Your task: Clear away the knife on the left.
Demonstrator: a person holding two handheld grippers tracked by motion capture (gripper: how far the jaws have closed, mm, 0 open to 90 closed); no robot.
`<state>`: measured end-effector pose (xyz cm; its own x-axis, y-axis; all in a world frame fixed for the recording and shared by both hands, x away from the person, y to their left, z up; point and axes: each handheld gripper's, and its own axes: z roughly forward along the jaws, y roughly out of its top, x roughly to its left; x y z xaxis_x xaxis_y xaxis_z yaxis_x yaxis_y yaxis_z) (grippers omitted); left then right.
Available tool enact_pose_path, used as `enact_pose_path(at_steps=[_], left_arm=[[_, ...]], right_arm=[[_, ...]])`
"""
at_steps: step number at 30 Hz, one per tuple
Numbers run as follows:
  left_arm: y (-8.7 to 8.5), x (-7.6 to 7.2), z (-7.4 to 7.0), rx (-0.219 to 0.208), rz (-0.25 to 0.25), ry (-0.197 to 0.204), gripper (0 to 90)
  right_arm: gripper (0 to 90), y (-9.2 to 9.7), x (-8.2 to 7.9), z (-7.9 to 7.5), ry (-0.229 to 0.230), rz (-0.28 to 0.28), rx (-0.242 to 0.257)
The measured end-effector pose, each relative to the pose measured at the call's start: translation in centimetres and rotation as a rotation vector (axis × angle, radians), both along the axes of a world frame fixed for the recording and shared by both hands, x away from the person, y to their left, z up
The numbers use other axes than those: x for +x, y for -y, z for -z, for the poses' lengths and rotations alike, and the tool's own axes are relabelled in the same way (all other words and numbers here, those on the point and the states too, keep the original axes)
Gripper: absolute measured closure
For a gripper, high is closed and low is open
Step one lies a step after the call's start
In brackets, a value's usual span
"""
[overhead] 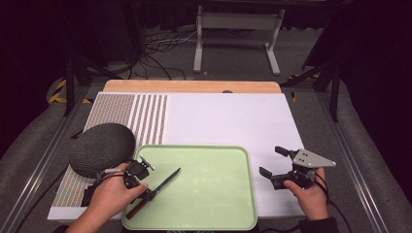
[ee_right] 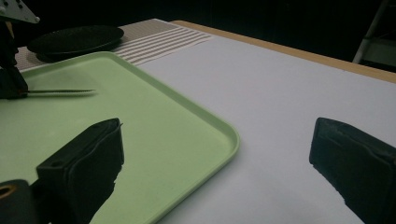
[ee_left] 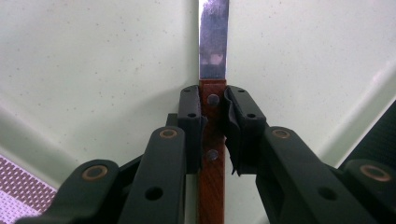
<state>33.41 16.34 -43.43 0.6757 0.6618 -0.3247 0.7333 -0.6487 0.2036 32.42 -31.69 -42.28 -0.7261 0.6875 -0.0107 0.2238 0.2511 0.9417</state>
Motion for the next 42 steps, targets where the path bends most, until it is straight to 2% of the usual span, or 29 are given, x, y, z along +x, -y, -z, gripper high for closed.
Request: enact_pose_path(at_steps=[4,5,7,10,11,12,13,16,19,23,25,28,30,32,35,36,37,42], left_arm=[[0.0,-0.1,0.0,-0.001,0.002,-0.002,77.0],[0.1,-0.1,0.0,-0.013,-0.003,-0.014,74.4],[0.2,-0.2,-0.2,-0.016,0.003,-0.019,60.1],[0.3,-0.4,-0.5,-0.009,0.012,-0.003,51.3],[0.5,-0.5,-0.7,-0.003,0.017,0.008,44.8],[0.8,-0.6,-0.9,0.000,0.024,0.042,39.0],[0.8,-0.6,-0.9,0.000,0.024,0.042,34.6],[1.1,-0.6,-1.1,0.001,0.057,0.083,30.7],[1.5,-0.6,-1.3,0.023,0.077,0.138,21.8],[2.0,-0.5,-1.5,-0.006,0.135,0.200,20.4],[2.4,-0.4,-1.4,-0.027,0.191,0.233,22.9],[2.8,-0.3,-1.4,-0.063,0.259,0.254,37.6],[3.0,-0.3,-1.4,-0.082,0.293,0.268,51.0],[3.2,-0.2,-1.3,-0.082,0.329,0.284,66.3],[3.4,-0.1,-1.1,-0.089,0.386,0.302,82.6],[3.4,-0.1,-1.1,-0.089,0.386,0.302,87.5],[3.4,0.0,-1.0,-0.091,0.395,0.292,90.0],[3.1,0.4,-0.5,-0.073,0.401,0.275,90.0]], right_arm=[[3.7,0.0,0.0,0.0,0.000,0.000,0.000],[3.7,0.0,0.0,0.0,0.000,0.000,-0.001],[3.5,0.0,0.0,0.0,-0.002,0.000,0.000],[3.5,-0.1,0.0,0.0,-0.001,-0.004,-0.001],[3.5,-0.1,0.0,0.0,-0.001,-0.005,-0.004],[3.5,-0.1,0.0,0.0,-0.002,-0.007,-0.004],[3.5,-0.1,0.0,0.0,-0.002,-0.007,-0.004],[3.5,-0.1,0.0,0.0,-0.001,-0.006,-0.003],[3.4,-0.1,0.0,0.0,-0.001,-0.006,-0.004],[3.4,-0.1,0.0,0.1,-0.002,-0.007,-0.005],[3.4,-0.1,0.0,0.1,-0.002,-0.006,-0.007],[3.4,-0.1,0.0,0.1,-0.002,-0.006,-0.008],[3.4,-0.1,0.0,0.1,-0.001,-0.008,-0.008],[3.4,-0.1,0.0,0.1,-0.001,-0.009,-0.008],[3.4,-0.1,0.0,0.1,-0.002,-0.007,-0.009],[3.4,-0.1,0.0,0.1,-0.001,-0.008,-0.010],[3.4,-0.1,0.0,0.1,-0.002,-0.008,-0.009],[2.8,-0.1,0.0,0.2,-0.004,-0.012,-0.012]])
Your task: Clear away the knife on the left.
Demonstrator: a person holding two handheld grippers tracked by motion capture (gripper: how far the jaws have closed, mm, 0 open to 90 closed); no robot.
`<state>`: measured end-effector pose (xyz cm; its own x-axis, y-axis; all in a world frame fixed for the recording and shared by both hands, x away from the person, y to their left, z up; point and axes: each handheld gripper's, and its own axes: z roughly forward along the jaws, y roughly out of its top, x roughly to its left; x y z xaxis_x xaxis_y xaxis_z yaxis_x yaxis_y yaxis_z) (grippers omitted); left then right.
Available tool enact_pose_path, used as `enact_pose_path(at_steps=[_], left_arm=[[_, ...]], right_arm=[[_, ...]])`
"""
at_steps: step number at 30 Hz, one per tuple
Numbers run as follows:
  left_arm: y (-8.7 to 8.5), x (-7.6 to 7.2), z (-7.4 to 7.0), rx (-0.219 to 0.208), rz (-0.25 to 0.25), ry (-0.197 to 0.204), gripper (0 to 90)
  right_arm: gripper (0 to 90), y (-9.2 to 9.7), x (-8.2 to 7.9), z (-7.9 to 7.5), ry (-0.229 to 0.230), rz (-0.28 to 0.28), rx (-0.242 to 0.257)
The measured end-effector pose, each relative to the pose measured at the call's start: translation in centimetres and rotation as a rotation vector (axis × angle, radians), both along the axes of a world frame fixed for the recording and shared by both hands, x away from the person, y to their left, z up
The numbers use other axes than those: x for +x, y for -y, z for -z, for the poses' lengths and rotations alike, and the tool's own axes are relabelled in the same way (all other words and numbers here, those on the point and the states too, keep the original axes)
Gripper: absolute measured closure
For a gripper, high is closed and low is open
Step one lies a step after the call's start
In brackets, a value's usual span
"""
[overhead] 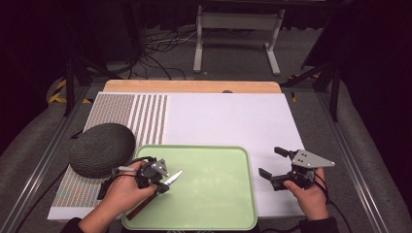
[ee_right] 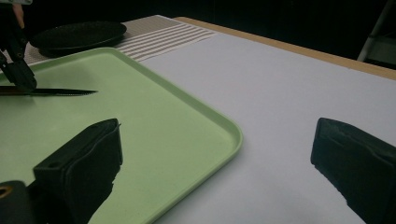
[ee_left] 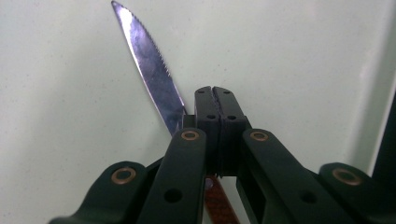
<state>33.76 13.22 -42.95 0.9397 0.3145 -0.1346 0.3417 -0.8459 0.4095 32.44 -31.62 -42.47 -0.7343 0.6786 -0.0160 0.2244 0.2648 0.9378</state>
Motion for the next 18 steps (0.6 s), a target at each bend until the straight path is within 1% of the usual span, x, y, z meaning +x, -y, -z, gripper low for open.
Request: enact_pose_path(at_steps=[4,7,14,18], left_arm=[[-0.2,0.1,0.7,0.005,0.006,-0.028,90.0],[-0.3,0.1,0.8,0.009,0.011,-0.033,90.0],[-0.8,0.1,0.9,0.012,-0.002,-0.034,90.0],[-1.2,0.0,0.9,0.011,-0.008,-0.028,90.0]], right_arm=[[2.8,0.0,0.0,0.0,-0.001,-0.003,-0.001],[2.8,-0.1,0.0,0.1,-0.001,-0.003,-0.002],[2.9,-0.1,0.0,0.1,-0.002,-0.006,-0.004],[2.9,-0.1,0.0,0.1,-0.004,-0.006,-0.004]])
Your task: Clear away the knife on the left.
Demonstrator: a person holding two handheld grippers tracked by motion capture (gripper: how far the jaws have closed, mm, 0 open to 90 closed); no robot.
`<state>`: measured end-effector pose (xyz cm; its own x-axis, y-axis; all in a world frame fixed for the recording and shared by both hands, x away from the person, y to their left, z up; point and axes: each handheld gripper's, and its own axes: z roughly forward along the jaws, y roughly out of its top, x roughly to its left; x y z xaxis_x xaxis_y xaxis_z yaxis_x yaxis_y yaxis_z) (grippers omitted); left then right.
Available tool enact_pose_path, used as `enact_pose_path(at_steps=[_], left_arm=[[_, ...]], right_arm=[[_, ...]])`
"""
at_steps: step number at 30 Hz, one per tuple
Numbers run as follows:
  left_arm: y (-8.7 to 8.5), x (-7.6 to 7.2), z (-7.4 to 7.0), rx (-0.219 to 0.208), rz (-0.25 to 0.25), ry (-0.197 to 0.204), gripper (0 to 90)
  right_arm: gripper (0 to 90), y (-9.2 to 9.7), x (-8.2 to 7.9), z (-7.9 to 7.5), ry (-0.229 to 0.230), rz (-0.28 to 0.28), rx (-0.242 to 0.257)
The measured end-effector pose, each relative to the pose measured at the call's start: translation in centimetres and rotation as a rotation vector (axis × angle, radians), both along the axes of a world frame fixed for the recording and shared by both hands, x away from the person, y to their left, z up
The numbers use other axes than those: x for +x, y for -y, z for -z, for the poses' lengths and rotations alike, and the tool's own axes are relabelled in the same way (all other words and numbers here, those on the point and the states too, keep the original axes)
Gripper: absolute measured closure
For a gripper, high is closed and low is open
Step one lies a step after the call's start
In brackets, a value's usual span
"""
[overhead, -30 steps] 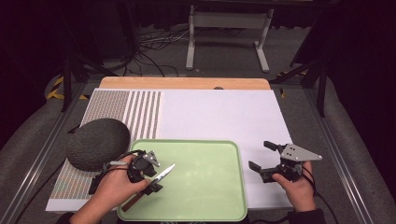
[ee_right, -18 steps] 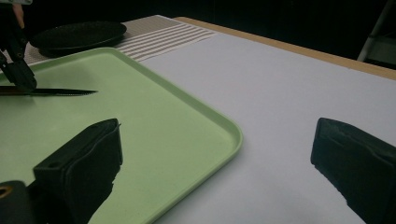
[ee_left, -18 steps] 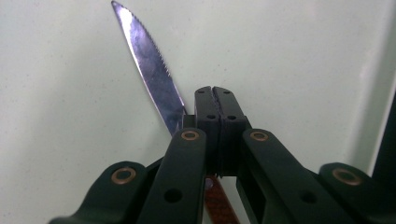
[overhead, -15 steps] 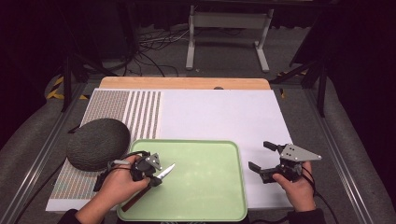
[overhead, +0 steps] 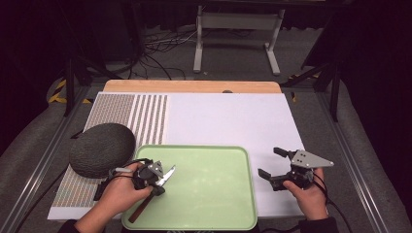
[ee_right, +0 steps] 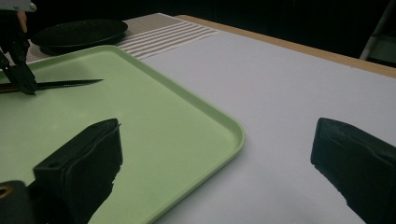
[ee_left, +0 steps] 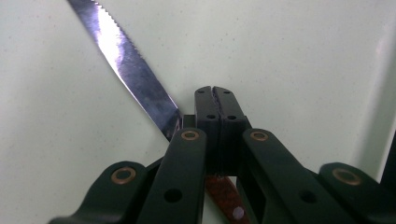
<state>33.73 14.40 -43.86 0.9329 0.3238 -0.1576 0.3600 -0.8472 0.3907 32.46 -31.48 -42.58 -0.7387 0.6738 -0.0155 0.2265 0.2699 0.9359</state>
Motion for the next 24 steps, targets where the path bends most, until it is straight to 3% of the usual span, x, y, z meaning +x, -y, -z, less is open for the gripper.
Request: enact_pose_path(at_steps=[24], left_arm=[[-2.6,-0.5,0.1,-0.003,-0.060,-0.005,90.0]], right_arm=[[2.9,-0.2,0.1,0.1,-0.009,-0.004,-0.008]])
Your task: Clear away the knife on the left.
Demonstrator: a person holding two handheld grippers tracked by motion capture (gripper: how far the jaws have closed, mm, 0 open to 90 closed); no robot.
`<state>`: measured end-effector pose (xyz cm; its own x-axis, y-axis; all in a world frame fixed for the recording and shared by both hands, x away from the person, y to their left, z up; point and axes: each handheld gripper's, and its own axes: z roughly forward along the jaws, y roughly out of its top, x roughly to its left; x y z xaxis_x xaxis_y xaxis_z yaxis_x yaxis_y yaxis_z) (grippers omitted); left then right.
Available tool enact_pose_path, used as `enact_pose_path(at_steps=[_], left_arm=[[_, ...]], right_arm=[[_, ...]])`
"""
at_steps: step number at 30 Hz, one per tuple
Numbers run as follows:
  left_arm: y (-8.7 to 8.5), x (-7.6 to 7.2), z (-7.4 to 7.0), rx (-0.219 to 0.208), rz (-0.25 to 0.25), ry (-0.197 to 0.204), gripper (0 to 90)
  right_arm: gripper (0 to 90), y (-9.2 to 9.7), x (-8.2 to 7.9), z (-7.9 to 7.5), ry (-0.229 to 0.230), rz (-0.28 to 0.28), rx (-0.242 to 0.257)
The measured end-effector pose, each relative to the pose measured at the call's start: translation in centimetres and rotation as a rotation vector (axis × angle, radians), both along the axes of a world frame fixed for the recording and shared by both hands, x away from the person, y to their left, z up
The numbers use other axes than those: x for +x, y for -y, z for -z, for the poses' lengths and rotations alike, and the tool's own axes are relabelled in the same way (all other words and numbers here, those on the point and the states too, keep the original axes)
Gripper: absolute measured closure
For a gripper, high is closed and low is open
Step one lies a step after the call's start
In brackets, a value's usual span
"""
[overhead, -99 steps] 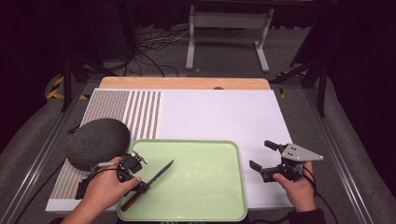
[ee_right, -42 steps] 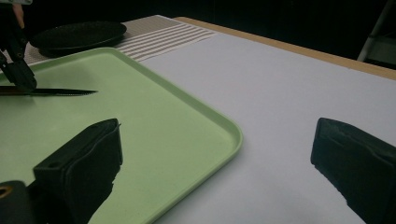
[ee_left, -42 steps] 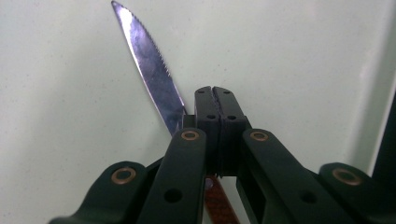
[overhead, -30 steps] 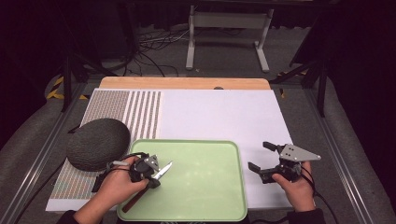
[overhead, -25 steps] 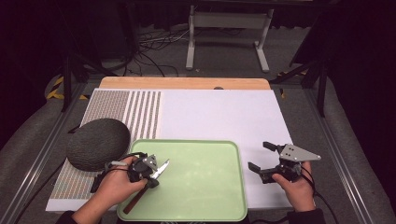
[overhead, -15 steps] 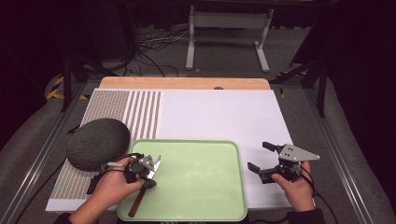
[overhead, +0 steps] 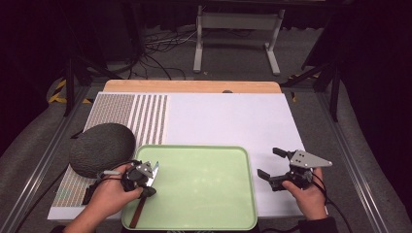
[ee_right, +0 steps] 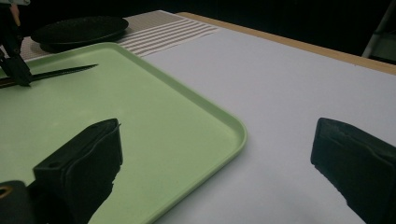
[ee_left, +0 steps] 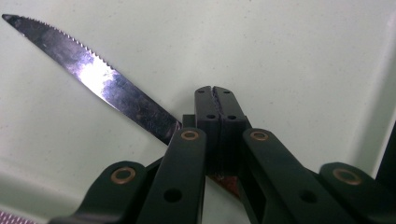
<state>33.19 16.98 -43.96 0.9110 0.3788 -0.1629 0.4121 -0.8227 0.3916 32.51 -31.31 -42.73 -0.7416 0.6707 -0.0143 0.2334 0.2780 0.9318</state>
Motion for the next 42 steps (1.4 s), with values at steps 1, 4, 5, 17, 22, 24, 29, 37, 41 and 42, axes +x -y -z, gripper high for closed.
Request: enact_pose_path(at_steps=[1,4,5,17,22,24,29,37,41,42], left_arm=[[-0.1,0.0,0.0,-0.001,0.000,0.001,90.0],[-0.3,0.0,0.0,0.000,-0.007,0.002,90.0],[-0.4,-0.1,0.0,0.001,-0.009,0.004,90.0],[-1.2,-0.1,0.0,0.005,-0.037,0.004,90.0],[-1.6,-0.2,0.0,0.003,-0.049,0.000,90.0],[-1.7,-0.2,0.1,0.000,-0.054,0.001,90.0],[-2.0,-0.2,0.1,0.001,-0.063,-0.001,90.0],[-2.0,-0.2,0.0,0.002,-0.068,-0.004,89.4],[-1.9,-0.3,-0.1,-0.020,-0.069,0.000,85.2],[-1.9,-0.3,-0.3,-0.033,-0.070,0.006,82.7]], right_arm=[[2.9,0.0,0.0,0.0,-0.001,0.000,0.000],[2.9,0.0,0.0,0.0,-0.001,0.001,-0.002],[2.9,0.0,0.0,0.0,-0.002,0.001,-0.002],[2.9,0.0,0.0,0.1,-0.006,0.001,-0.004],[2.9,-0.1,0.0,0.2,-0.007,-0.001,-0.004],[2.9,-0.1,0.0,0.1,-0.006,-0.001,-0.004],[2.9,-0.1,0.0,0.2,-0.005,-0.002,-0.003],[2.9,-0.1,0.1,0.2,-0.007,-0.003,-0.004],[2.9,-0.1,0.1,0.2,-0.006,-0.003,-0.005],[2.9,-0.1,0.1,0.2,-0.006,-0.003,-0.004]])
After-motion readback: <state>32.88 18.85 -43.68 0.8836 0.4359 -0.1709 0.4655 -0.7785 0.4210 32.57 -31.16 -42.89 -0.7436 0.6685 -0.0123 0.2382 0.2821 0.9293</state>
